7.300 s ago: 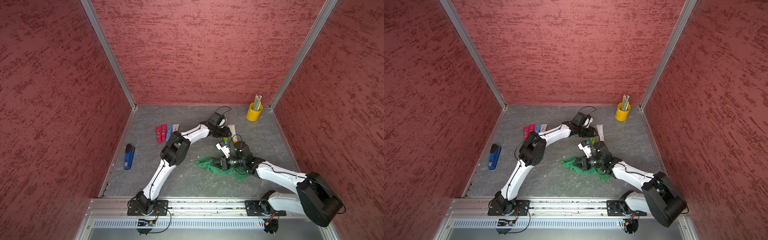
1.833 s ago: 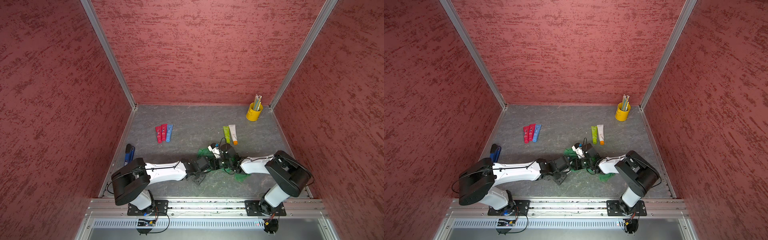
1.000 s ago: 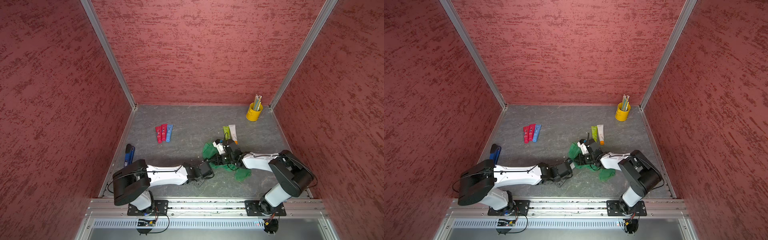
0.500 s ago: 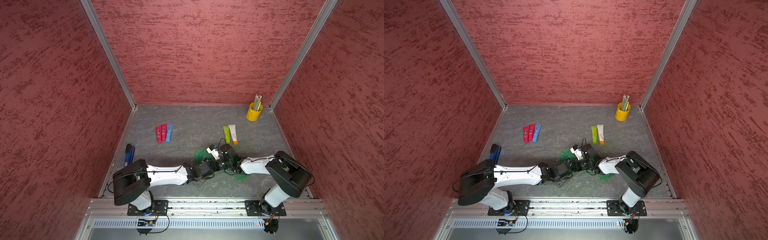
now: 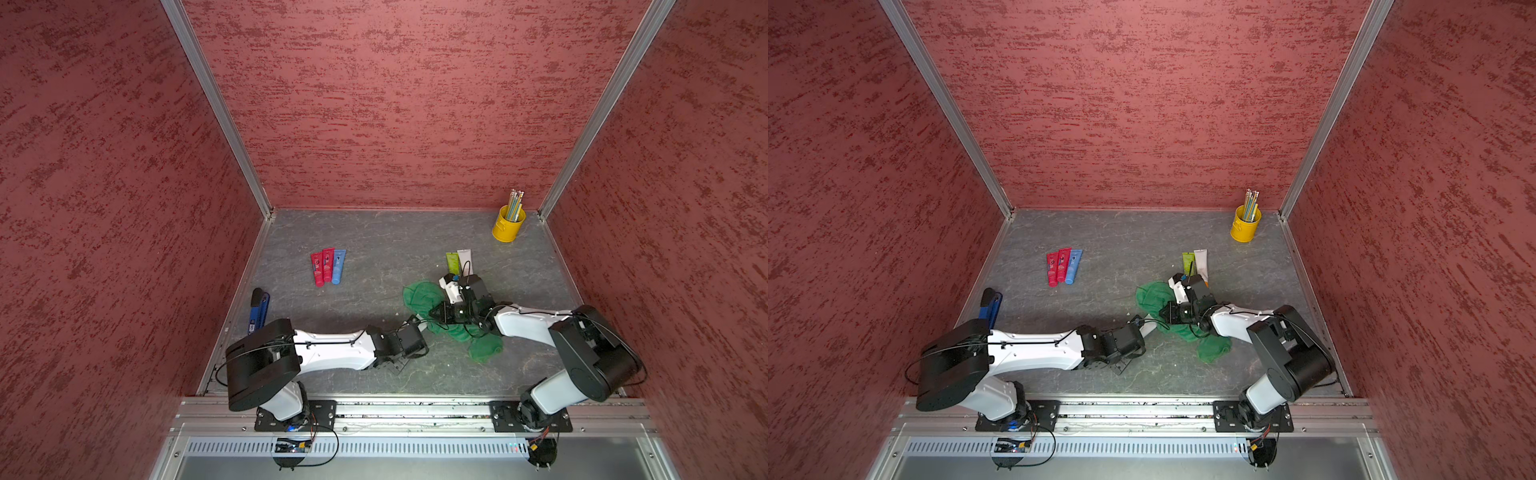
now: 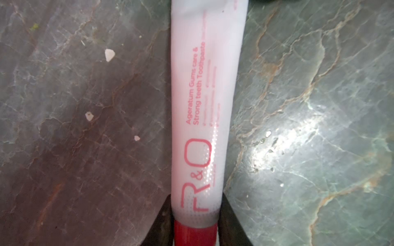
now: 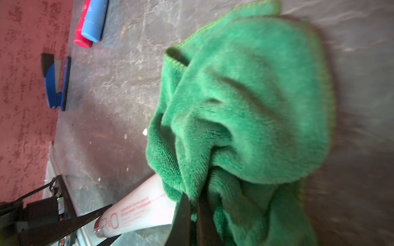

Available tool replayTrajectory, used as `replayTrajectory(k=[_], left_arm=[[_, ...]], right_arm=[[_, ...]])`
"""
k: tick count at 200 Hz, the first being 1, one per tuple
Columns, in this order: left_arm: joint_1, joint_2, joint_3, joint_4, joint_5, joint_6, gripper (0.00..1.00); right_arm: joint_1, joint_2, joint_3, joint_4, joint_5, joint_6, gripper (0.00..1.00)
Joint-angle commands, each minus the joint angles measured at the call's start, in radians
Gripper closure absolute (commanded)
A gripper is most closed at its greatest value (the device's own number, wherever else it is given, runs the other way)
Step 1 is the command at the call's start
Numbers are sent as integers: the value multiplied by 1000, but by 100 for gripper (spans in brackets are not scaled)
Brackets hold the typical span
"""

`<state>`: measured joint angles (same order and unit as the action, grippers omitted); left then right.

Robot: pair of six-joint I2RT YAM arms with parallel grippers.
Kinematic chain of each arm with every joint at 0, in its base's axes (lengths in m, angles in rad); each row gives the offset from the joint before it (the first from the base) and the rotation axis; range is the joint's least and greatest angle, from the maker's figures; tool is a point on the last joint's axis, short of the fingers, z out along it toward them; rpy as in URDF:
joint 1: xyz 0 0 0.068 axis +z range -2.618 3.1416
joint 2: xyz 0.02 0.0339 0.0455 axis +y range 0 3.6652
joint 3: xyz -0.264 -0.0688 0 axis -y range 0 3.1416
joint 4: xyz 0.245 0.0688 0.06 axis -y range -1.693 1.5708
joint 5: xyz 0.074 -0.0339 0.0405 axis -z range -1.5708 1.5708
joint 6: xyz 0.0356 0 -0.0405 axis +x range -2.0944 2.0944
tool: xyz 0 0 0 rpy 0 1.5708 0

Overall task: Wipe the surface of the toothpaste tube
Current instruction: Wipe the dirt from the toothpaste tube.

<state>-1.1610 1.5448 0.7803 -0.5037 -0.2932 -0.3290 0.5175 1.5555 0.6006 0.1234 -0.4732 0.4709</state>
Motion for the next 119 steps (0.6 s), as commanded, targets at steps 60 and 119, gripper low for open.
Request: replayTrajectory(k=[60,119], left_arm=[[11,16,-4,-2,-7,-6,99],[6,4,-10,0,-14,-8,99]], right_arm=[[216,60,-61,187,-254,112,100],[94,72,-25,7,-29,2,100]])
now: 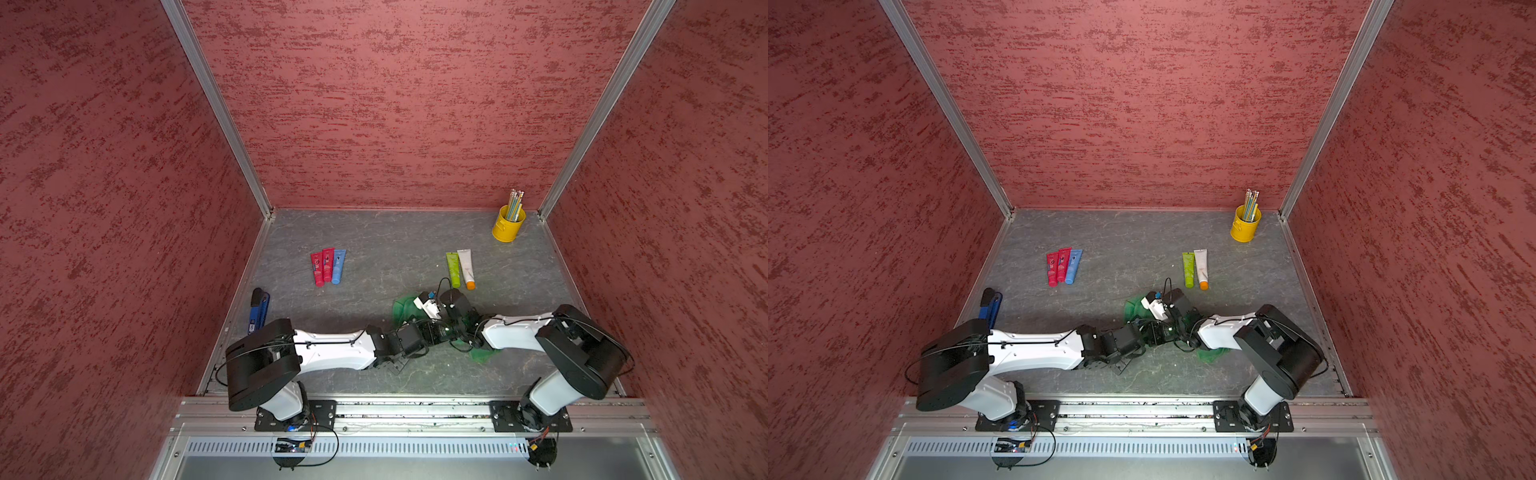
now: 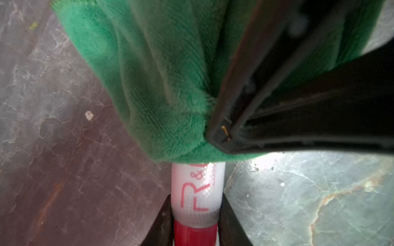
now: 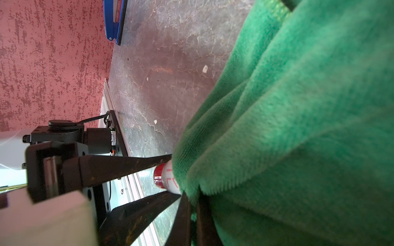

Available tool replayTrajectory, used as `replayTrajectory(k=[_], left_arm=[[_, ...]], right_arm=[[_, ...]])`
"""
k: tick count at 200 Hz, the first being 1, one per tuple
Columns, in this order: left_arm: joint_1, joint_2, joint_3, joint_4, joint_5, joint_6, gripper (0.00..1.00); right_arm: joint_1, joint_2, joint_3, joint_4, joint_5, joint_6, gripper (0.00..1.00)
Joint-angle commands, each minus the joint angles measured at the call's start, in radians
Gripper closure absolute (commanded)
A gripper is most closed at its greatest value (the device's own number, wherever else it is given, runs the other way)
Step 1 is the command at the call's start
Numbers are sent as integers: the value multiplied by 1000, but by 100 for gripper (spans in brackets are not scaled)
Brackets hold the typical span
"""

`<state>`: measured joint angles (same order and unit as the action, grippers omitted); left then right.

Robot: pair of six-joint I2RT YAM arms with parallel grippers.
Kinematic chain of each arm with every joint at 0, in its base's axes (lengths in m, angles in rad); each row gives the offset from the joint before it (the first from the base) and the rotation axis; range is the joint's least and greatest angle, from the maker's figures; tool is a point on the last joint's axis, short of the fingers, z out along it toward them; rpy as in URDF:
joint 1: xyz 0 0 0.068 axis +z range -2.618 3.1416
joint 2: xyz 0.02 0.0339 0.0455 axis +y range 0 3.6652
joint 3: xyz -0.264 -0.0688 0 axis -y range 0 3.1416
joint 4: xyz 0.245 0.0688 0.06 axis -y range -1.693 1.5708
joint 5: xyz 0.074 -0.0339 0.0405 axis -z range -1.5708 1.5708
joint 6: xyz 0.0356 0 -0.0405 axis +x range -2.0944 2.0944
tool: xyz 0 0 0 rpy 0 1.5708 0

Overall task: Wipe the surface of the toothpaste tube
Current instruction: Wipe the dirt from the toothpaste tube.

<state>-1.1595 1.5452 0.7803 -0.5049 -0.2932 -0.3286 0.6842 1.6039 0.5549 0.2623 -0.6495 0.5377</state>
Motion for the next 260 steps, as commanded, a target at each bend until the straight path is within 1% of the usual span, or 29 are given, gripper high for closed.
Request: replayTrajectory(k=[1,10,20,36,46,59,76,94,112,139,163,191,211,239,251,260], left_arm=[[4,4,-11,1,-14,-9,99],[4,2,-13,2,-14,-10,99],[4,4,-13,2,-15,-9,99],[3,8,-9,0,-17,-9,99],[1,8,-9,0,-18,-9,99],[0,8,-10,2,-17,-8,99],[0,8,-10,5,-15,-7,99],[0,8,-10,5,-15,-4,99],[-1,9,-10,5,-14,-3,99],[-2,15,-7,5,-14,-1,100],[-4,12,-7,5,-15,-2,100],[-7,4,-11,6,-18,-3,100],[-6,-7,-17,9,-21,-5,100],[-7,-19,-26,14,-18,-5,100],[-6,-17,-24,14,-18,-5,100],[-8,-16,-24,14,-18,-6,100]], right_arm=[[-76,24,24,-139,159,-71,100],[-101,15,49,-199,252,-100,100],[-129,-7,57,-209,268,-102,100],[-136,-34,92,-271,400,-110,100],[-139,-43,103,-284,428,-115,100],[-140,-41,106,-265,389,-110,100],[-127,-19,100,-214,283,-95,100],[-76,-6,97,-173,216,-74,100],[-11,2,87,-90,126,-15,100],[82,14,69,20,68,65,100],[94,52,49,85,43,100,100],[73,88,77,-9,135,47,100],[-5,64,89,-91,211,-2,100],[-102,17,131,-223,380,-69,100],[-112,17,147,-240,402,-77,100],[-111,29,154,-228,379,-76,100]])
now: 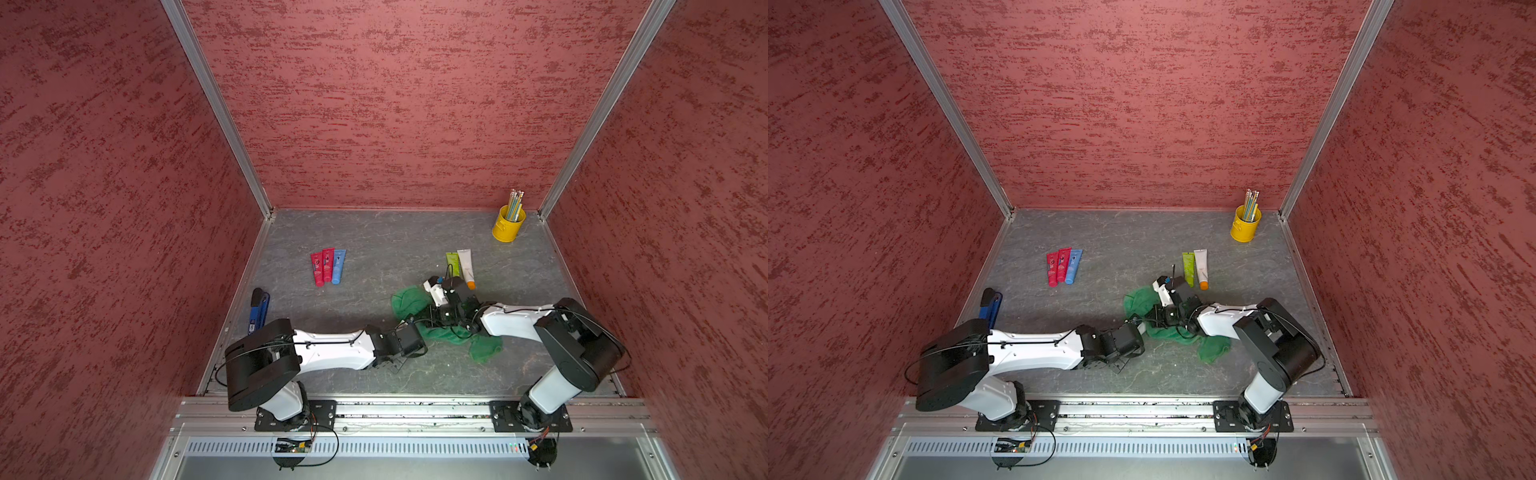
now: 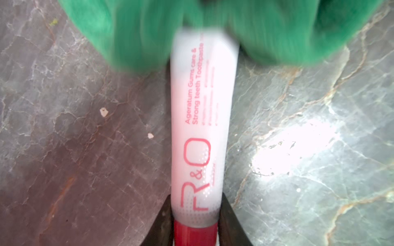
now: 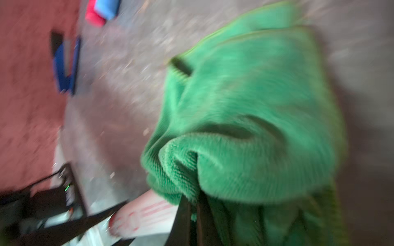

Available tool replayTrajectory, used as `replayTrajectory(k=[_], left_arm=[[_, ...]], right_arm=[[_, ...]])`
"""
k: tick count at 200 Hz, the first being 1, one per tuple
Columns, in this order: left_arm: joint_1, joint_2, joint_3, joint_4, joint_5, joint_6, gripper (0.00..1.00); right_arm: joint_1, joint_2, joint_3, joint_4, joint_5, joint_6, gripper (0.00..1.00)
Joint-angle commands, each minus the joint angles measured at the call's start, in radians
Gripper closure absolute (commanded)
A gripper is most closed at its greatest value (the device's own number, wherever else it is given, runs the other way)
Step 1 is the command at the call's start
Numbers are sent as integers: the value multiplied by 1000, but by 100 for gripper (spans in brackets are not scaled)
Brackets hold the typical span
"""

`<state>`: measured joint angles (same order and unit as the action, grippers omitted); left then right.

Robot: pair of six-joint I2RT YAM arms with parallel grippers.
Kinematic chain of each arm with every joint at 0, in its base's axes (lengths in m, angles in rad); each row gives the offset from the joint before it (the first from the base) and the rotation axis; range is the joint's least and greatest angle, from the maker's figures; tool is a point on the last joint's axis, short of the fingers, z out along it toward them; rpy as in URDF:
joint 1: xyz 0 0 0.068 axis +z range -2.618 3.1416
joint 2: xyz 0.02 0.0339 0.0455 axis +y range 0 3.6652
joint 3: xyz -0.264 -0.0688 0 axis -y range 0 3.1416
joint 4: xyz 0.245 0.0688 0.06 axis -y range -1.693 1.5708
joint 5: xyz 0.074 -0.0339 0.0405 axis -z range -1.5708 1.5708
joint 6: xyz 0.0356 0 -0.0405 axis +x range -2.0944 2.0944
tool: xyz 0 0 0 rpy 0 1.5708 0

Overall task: Wipe the surface of the toothpaste tube
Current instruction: Wipe the dirt from the toothpaste tube.

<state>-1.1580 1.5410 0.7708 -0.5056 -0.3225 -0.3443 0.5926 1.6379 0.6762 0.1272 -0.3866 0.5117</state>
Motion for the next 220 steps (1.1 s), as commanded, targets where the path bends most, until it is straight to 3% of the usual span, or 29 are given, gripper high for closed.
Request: replayTrajectory(k=[1,54,79,119,178,220], left_arm=[[-9,-11,-15,15,11,10,100],[-6,-13,-15,15,12,10,100],[-5,-10,-13,11,11,10,100],[-3,-14,-13,8,7,6,100],[-6,-38,-27,12,-1,-1,100],[-7,-37,-25,12,-3,-3,100]], right_arm=[[-20,-4,33,-89,112,-49,100],[144,88,5,57,-112,48,100],[225,94,-15,59,-114,74,100],[165,63,-34,22,-75,40,100],[-26,43,80,-152,141,-77,100],[5,51,72,-112,31,-58,100]])
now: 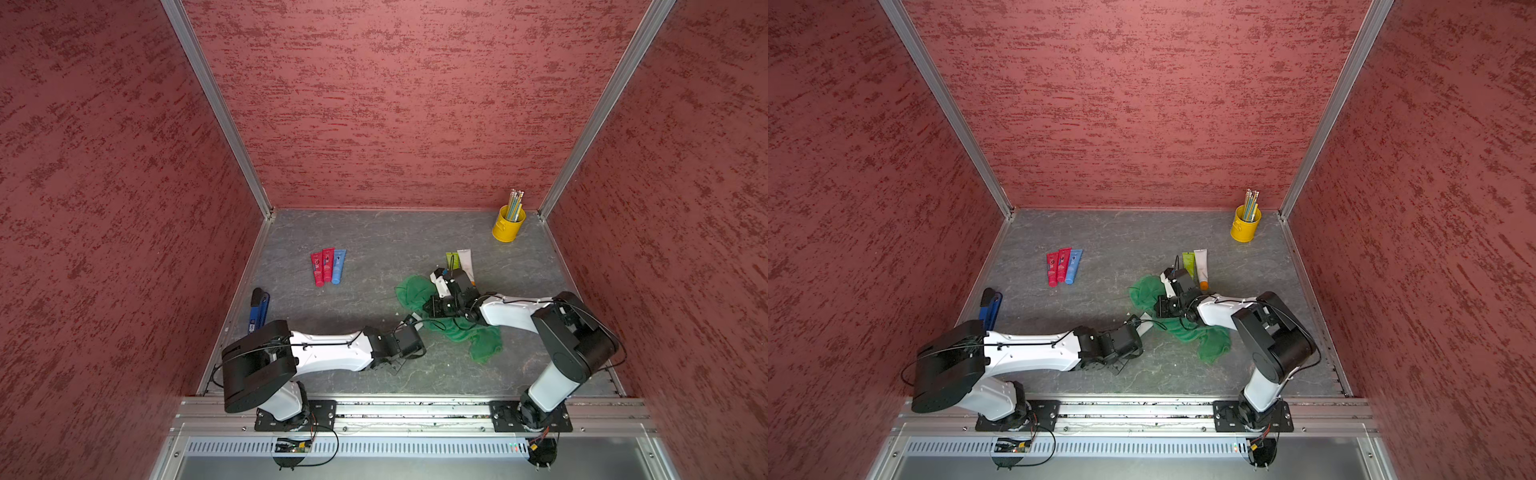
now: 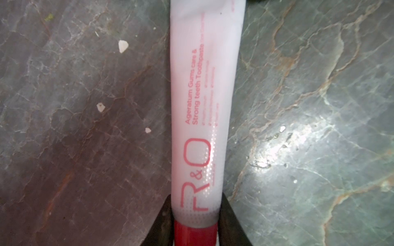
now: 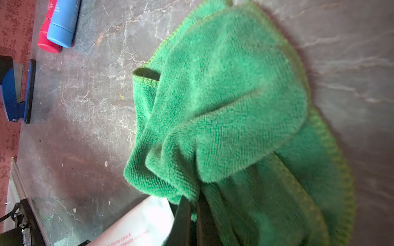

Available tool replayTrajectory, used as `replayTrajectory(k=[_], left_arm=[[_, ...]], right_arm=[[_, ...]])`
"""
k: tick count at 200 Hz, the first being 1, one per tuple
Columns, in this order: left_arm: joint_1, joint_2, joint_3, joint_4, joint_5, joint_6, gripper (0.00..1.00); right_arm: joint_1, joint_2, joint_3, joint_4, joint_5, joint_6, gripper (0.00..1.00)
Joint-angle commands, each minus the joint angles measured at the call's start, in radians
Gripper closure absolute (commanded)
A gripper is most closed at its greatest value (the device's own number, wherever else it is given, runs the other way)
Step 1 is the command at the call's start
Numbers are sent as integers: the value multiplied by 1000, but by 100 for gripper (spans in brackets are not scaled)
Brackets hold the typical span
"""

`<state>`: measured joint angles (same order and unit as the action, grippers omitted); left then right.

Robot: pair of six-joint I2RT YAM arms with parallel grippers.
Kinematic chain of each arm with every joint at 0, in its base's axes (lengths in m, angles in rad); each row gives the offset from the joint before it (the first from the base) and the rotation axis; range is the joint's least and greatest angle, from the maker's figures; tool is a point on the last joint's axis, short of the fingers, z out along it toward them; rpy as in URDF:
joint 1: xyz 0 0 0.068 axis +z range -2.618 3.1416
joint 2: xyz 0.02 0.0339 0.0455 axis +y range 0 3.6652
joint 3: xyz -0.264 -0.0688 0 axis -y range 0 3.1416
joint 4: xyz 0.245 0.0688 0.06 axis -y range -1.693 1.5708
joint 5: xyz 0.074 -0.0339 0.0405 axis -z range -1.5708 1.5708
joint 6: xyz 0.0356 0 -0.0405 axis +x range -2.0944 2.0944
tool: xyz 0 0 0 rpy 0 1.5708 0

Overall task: Wipe the surface of the toothpaste tube
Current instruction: Wipe the dirt from the toothpaste tube.

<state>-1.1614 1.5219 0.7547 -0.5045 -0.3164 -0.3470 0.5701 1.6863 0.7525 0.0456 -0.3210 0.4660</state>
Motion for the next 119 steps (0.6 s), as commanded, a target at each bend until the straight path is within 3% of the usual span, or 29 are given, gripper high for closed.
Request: replayTrajectory(k=[1,57,119], left_arm=[[-3,-19,-9,11,-9,0,100],[2,-2,0,3,-16,-4,100],[9,-9,0,-2,-21,-10,100]], right_arm=[[30,3,-7,-29,-38,-10,100],[209,13,-114,112,-250,94,100],[218,30,-119,170,-335,106,100]])
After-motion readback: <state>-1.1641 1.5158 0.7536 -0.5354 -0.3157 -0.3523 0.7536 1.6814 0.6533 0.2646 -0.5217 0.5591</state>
